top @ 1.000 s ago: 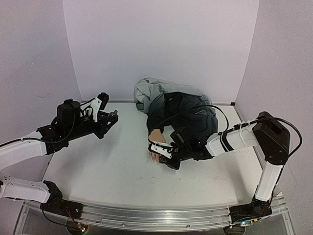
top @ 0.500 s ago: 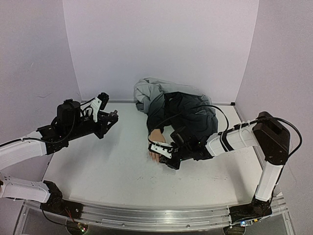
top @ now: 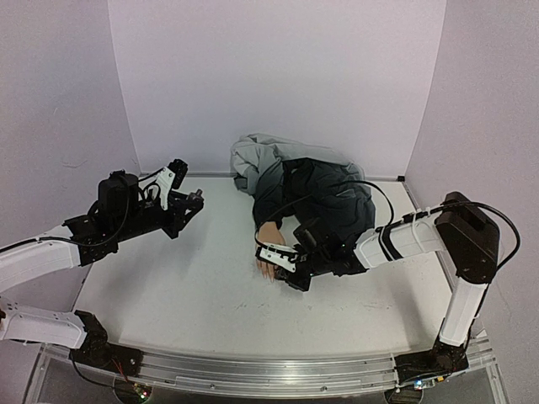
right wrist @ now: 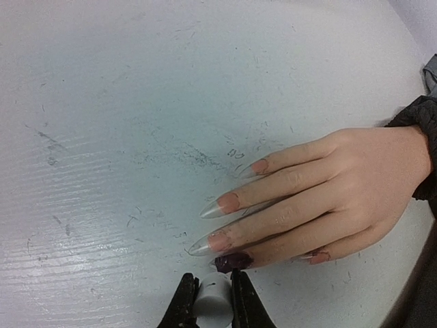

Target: Paint the nails

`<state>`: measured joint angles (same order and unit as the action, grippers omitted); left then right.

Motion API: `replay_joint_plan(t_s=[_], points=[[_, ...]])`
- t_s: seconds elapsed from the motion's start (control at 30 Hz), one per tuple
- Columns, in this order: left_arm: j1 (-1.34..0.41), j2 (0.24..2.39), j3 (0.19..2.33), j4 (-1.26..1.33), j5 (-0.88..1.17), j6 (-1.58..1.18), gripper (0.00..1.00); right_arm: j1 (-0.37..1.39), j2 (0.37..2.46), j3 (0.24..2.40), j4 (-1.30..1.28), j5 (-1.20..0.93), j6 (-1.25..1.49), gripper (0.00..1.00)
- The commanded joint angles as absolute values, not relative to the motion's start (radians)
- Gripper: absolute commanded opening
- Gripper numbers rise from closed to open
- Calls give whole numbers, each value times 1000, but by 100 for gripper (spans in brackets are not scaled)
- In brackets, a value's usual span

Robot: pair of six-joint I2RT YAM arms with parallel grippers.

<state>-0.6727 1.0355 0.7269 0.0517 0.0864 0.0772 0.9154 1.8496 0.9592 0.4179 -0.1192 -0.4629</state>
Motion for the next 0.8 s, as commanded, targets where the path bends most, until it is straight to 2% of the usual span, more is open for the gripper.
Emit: replay_joint_plan(t_s=[0.0,0.77], points=[[-666,1012,785,102,101,66,0,927,1825,956,397,-138,-456,0],[-666,1009,784,103,103,67,0,927,1821,953,397,-109,-460,0]])
